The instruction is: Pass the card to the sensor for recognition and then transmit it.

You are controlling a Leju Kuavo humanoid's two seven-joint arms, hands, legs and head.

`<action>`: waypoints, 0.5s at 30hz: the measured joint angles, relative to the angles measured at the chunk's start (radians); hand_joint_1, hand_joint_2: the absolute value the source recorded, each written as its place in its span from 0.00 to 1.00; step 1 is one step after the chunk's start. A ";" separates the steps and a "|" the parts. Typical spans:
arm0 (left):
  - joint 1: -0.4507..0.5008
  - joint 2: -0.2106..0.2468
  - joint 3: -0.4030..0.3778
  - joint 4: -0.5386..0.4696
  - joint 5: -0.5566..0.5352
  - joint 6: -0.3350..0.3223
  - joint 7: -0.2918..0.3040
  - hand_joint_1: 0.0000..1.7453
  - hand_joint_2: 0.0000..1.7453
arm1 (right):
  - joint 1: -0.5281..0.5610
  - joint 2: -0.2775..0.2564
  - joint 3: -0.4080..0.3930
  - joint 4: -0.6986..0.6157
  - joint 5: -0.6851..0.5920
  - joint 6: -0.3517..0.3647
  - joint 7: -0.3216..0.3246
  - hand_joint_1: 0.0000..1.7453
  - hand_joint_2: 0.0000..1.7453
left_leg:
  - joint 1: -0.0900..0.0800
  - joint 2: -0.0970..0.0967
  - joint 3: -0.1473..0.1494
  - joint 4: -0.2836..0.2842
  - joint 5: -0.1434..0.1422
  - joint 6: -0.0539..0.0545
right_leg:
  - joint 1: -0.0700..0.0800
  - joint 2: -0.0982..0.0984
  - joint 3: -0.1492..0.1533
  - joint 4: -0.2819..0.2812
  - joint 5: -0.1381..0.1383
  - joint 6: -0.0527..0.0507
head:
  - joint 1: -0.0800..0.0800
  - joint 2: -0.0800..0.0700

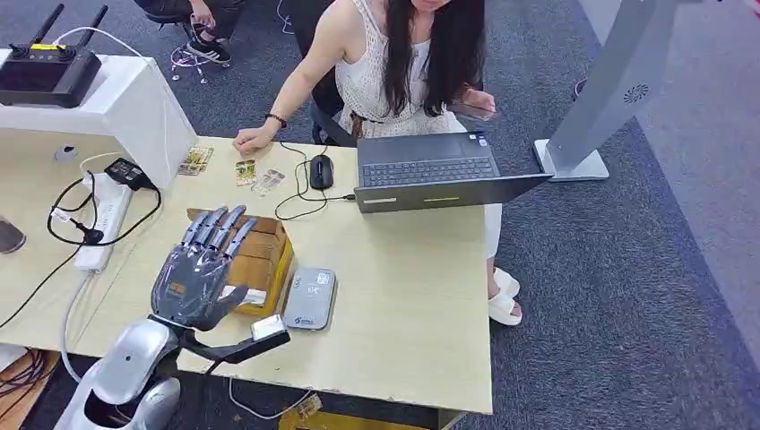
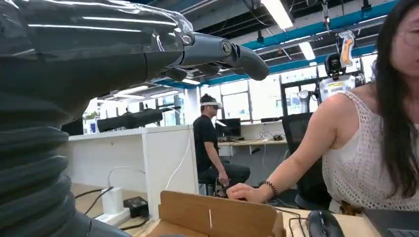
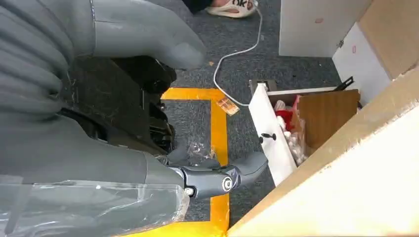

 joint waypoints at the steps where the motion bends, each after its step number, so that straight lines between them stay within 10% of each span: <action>1: 0.012 0.001 -0.006 -0.008 -0.005 0.003 -0.002 0.00 1.00 | 0.000 0.000 -0.004 -0.002 0.003 0.000 0.000 0.00 1.00 | 0.000 0.000 0.000 0.000 0.000 0.000 | 0.000 0.000 0.000 0.000 0.000 0.000 | 0.000 0.000; 15: 0.198 0.058 -0.093 -0.070 -0.002 0.045 0.064 0.00 1.00 | 0.003 0.003 -0.068 -0.024 0.058 0.016 0.017 0.00 1.00 | 0.000 0.000 0.000 0.000 0.000 0.000 | 0.000 -0.001 0.000 0.000 -0.001 0.000 | 0.000 0.000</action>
